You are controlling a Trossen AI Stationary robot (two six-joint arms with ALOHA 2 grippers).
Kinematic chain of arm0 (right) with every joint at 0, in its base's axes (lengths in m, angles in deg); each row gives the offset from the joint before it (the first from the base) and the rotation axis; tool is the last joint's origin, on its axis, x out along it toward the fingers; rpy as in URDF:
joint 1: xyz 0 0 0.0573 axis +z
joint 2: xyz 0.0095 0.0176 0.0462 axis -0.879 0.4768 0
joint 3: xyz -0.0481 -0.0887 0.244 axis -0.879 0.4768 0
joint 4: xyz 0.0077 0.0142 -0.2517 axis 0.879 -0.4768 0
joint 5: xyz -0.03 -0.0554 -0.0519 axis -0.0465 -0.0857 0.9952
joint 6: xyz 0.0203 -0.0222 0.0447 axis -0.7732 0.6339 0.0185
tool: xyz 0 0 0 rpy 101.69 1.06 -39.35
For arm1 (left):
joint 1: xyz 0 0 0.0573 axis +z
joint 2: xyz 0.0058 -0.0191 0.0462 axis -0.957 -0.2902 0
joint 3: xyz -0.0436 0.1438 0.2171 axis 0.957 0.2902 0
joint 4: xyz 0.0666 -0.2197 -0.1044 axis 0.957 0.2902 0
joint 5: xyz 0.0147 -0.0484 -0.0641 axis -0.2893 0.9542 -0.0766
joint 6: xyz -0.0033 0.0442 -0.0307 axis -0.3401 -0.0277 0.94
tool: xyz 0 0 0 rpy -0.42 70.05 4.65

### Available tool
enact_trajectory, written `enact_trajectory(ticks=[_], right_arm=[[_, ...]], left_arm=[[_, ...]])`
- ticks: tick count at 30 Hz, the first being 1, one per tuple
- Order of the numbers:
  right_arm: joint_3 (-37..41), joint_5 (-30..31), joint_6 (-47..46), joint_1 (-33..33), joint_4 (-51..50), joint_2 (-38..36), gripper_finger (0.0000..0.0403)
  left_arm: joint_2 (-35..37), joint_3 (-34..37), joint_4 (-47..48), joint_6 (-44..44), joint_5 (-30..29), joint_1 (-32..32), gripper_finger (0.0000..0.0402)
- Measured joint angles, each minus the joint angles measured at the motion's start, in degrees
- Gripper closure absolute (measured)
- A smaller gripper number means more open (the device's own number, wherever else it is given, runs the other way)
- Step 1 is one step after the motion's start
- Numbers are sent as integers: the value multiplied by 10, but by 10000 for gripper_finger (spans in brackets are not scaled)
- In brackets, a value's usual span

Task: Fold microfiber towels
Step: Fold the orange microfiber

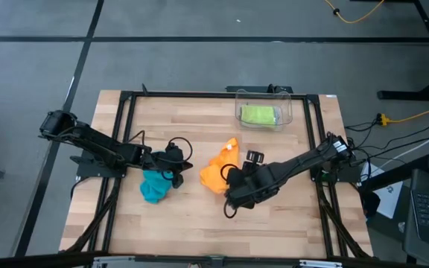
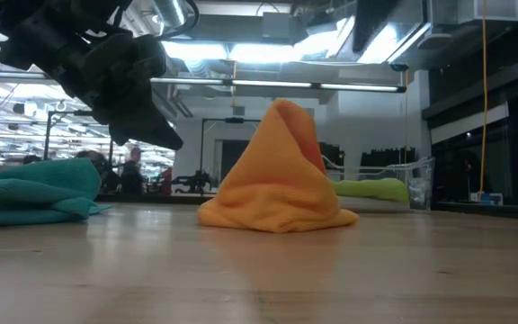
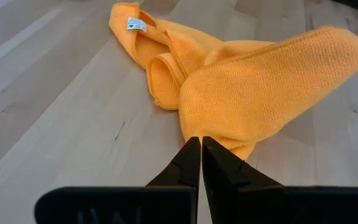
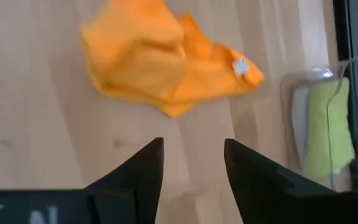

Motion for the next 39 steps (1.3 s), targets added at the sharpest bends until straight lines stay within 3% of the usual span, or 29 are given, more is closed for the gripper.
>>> enact_trajectory(ticks=[7, 14, 23, 34, 39], right_arm=[[147, 27, 10, -3, 49, 0, 247], [262, 32, 61, -4, 214, 0, 248], [312, 33, 161, -4, 406, 0, 248], [317, 102, 160, -24, 443, 0, 248], [350, 65, 177, -40, 493, 0, 248]], left_arm=[[0, 0, 0, 0, 0, 0, 392], [0, 0, 0, 0, 0, 0, 392], [0, 0, 0, 0, 0, 0, 392], [0, 0, 0, 0, 0, 0, 392], [0, 0, 0, 0, 0, 0, 392]])
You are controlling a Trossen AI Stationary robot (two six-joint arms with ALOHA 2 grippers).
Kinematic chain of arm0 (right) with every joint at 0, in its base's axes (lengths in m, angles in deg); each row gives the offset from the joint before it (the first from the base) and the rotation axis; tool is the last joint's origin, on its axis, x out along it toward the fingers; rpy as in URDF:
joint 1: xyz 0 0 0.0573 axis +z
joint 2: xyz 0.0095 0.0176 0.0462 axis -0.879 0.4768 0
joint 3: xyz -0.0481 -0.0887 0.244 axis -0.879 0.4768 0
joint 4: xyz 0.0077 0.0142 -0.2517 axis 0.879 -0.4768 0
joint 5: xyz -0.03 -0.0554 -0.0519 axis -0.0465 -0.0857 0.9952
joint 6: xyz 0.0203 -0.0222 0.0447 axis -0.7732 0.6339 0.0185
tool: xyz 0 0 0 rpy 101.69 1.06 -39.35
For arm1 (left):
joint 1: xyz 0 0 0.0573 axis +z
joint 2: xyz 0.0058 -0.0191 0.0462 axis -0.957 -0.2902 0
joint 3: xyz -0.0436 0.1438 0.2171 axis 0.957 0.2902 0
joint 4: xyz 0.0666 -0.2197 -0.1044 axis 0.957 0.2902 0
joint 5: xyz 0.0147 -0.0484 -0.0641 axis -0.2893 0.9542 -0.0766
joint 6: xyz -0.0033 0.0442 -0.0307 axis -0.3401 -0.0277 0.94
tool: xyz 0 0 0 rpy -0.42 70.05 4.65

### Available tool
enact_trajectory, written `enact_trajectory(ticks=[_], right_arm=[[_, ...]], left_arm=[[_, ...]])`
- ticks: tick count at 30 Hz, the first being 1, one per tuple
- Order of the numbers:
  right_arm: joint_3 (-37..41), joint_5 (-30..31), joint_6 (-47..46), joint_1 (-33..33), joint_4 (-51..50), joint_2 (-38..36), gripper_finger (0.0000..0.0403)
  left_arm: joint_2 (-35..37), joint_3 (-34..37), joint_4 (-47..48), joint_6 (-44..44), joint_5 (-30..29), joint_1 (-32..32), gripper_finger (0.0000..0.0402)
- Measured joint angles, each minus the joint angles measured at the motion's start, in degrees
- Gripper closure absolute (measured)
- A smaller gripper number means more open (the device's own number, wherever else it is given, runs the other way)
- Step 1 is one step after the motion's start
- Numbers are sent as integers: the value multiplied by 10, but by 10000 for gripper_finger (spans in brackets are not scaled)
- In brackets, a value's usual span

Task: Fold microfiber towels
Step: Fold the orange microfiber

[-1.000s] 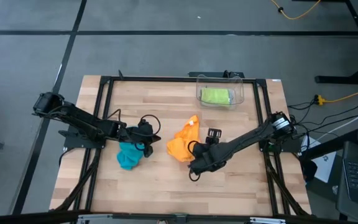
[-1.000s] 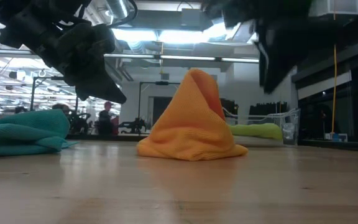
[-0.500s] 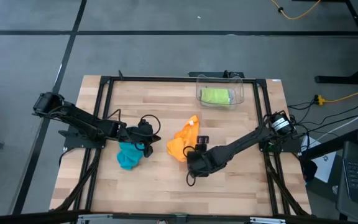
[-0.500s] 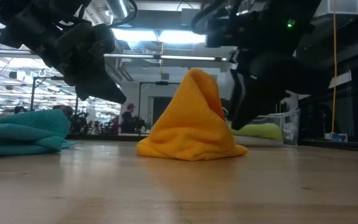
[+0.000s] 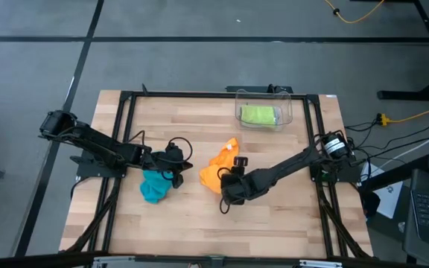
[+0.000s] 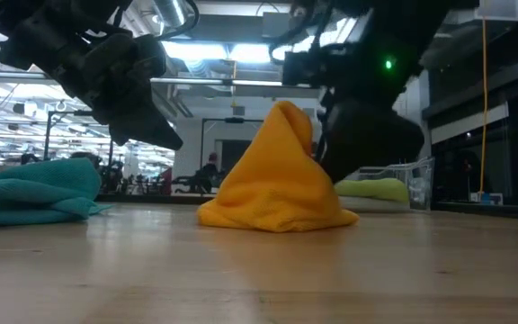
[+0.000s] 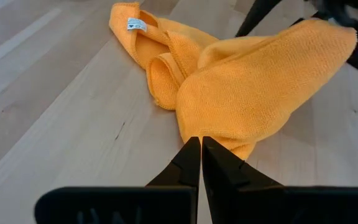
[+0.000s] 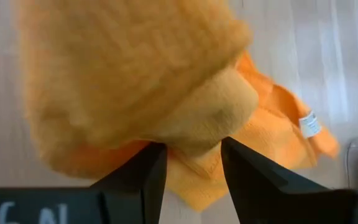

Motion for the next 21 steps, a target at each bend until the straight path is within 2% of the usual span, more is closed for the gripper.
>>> enact_trajectory(ticks=[6, 16, 18, 21], right_arm=[[38, 83, -33, -10, 5, 0, 248], [39, 87, -17, -14, 12, 0, 251], [39, 88, -16, -14, 12, 0, 263], [39, 88, -15, -13, 9, 0, 309]], left_arm=[[0, 0, 0, 0, 0, 0, 392], [0, 0, 0, 0, -4, 0, 392], [0, 0, 0, 0, -4, 0, 392], [0, 0, 0, 0, -4, 0, 392]])
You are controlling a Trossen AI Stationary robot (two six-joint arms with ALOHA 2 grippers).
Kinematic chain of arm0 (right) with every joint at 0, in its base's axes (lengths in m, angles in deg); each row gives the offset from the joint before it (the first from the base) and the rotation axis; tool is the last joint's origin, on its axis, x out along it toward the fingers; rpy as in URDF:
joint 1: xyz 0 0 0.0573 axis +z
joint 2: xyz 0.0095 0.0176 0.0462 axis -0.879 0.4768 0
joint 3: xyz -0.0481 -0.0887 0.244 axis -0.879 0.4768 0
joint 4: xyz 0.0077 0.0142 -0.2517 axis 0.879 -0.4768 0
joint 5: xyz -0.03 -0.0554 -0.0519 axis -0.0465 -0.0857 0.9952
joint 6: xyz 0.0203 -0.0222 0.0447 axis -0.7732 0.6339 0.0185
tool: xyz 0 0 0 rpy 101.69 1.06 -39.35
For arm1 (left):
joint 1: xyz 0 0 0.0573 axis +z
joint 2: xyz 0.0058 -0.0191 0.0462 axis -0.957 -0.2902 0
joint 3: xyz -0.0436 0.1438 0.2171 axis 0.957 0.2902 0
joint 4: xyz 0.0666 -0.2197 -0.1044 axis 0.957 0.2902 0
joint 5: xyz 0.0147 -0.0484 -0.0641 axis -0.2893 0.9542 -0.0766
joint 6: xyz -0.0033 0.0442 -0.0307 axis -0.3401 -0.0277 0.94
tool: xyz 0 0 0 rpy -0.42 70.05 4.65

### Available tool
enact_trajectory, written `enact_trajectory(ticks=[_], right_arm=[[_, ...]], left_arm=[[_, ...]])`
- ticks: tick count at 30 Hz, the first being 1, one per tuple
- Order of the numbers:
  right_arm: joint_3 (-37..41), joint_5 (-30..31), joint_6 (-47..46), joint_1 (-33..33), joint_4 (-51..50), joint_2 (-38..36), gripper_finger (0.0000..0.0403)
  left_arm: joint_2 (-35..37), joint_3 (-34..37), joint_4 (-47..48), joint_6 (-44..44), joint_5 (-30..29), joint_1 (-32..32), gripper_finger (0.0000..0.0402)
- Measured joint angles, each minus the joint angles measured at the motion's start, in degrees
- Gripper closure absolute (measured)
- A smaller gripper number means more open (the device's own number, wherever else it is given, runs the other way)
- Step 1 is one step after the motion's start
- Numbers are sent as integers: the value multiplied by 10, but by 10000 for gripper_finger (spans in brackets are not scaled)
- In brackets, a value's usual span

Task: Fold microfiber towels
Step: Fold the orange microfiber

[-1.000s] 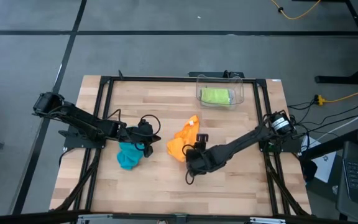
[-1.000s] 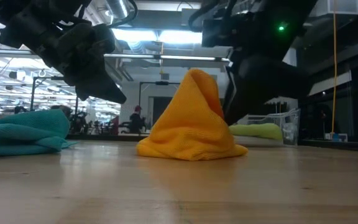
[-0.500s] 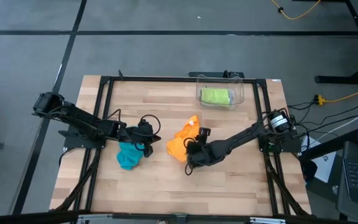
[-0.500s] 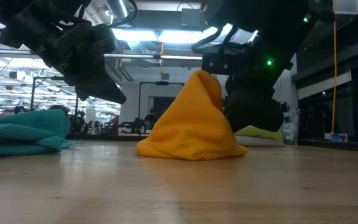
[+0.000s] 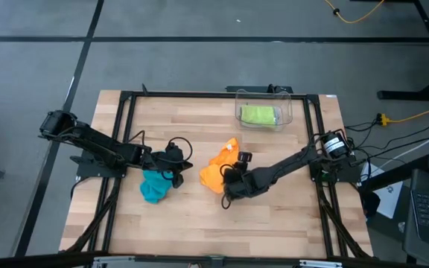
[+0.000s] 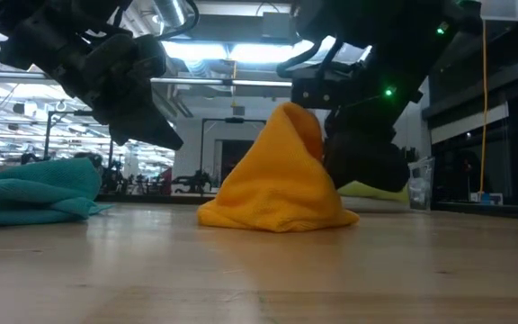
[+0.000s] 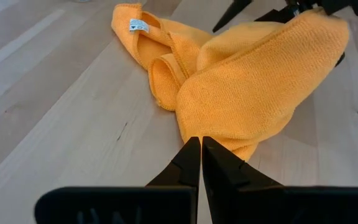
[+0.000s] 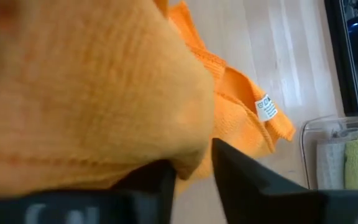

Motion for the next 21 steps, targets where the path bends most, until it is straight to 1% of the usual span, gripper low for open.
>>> enact_trajectory(ticks=[3, 4, 6, 9, 11, 13, 17, 19, 21], right_arm=[[-9, 0, 2, 0, -29, 0, 378], [-17, 0, 2, 1, -49, 0, 389], [-41, 11, 0, 3, -100, 0, 392], [-93, 47, 6, 12, -201, 0, 397], [-133, 66, 37, 20, -262, 0, 397], [-173, 75, 90, 31, -313, 0, 398], [-248, 70, 232, 53, -349, 0, 399], [-282, 66, 280, 61, -350, 0, 400], [-313, 46, 307, 66, -349, 0, 400]], left_arm=[[0, 0, 0, 0, 0, 0, 392], [0, 0, 0, 0, 0, 0, 392], [0, 0, 0, 0, 0, 0, 392], [0, 0, 0, 0, 0, 0, 392], [0, 0, 0, 0, 0, 0, 392], [0, 0, -3, 0, 0, 0, 392], [0, 0, -43, -4, 0, 0, 392], [0, 0, -88, -28, 5, 0, 392], [0, 0, -154, -55, 30, 0, 392]])
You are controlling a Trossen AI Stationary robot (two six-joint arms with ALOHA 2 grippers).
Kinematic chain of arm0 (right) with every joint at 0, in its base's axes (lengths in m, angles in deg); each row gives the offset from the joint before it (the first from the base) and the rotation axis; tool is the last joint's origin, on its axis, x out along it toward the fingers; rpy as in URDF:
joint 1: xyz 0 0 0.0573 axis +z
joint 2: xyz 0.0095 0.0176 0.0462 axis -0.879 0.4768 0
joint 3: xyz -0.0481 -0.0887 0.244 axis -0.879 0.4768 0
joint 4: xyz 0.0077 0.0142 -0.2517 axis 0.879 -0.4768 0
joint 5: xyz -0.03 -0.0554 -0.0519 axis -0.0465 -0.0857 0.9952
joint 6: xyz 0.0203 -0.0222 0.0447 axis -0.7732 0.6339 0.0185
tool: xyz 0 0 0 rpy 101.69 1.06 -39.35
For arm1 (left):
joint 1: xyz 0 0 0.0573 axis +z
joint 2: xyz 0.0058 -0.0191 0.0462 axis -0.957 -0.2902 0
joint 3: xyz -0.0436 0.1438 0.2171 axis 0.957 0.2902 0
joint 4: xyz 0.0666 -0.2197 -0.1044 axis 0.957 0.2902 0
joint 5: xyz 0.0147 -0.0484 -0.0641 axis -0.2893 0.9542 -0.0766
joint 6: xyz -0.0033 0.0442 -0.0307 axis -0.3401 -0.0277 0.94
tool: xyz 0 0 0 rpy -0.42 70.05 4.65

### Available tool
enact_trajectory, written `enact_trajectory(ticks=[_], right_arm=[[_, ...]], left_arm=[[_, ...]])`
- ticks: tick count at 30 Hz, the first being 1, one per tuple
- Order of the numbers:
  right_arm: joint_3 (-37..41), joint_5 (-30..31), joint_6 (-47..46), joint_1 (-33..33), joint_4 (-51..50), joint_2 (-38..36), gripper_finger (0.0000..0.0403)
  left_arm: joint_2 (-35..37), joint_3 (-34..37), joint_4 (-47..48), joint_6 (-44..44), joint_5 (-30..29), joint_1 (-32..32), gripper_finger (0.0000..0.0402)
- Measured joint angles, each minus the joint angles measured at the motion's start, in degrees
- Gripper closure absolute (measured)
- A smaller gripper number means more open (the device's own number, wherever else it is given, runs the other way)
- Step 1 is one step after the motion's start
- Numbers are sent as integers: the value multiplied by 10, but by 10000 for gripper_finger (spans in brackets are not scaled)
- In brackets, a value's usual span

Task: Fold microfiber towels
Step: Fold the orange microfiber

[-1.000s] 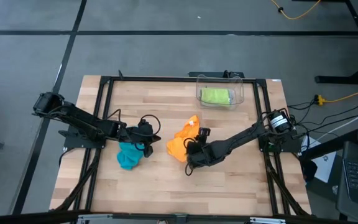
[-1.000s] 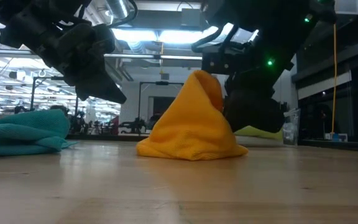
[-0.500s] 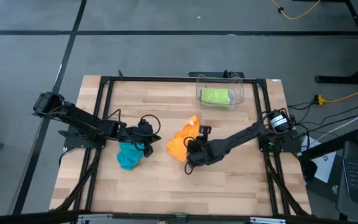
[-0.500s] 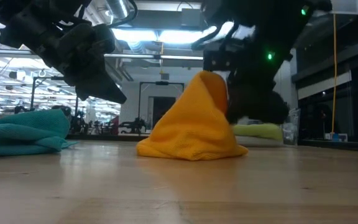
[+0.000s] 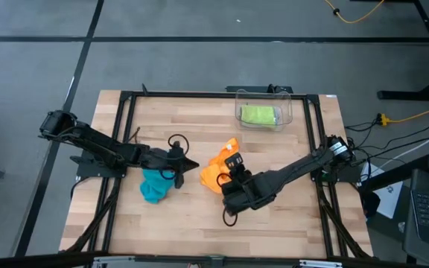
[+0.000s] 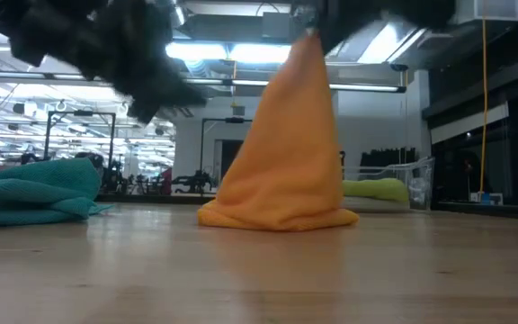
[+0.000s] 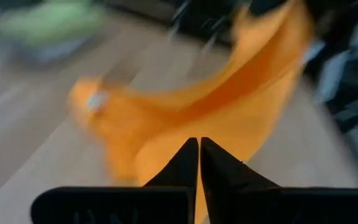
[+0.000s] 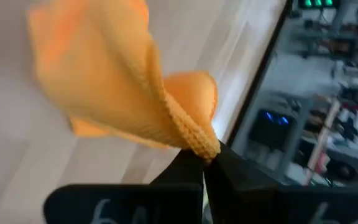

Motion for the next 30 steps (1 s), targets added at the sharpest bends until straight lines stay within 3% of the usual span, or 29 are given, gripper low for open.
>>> enact_trajectory(ticks=[4, 8, 14, 21, 26, 30], right_arm=[[-44, -34, 7, 4, -1, 0, 401], [-64, -40, 8, 7, -16, 0, 401], [-57, -33, 6, -1, -14, 0, 401], [-47, 72, -110, -12, -77, 0, 402], [-47, 21, -150, -12, -105, 0, 402], [-47, 16, -178, -12, -117, 0, 402]], left_arm=[[0, 0, -121, -62, 68, 0, 378], [-1, -4, -186, -78, 148, 0, 335], [-53, -68, -173, -77, 153, -3, 273], [-161, -183, -113, -109, 139, 16, 266], [-207, -239, -76, -124, 152, 39, 264], [-221, -256, -71, -125, 210, 53, 265]])
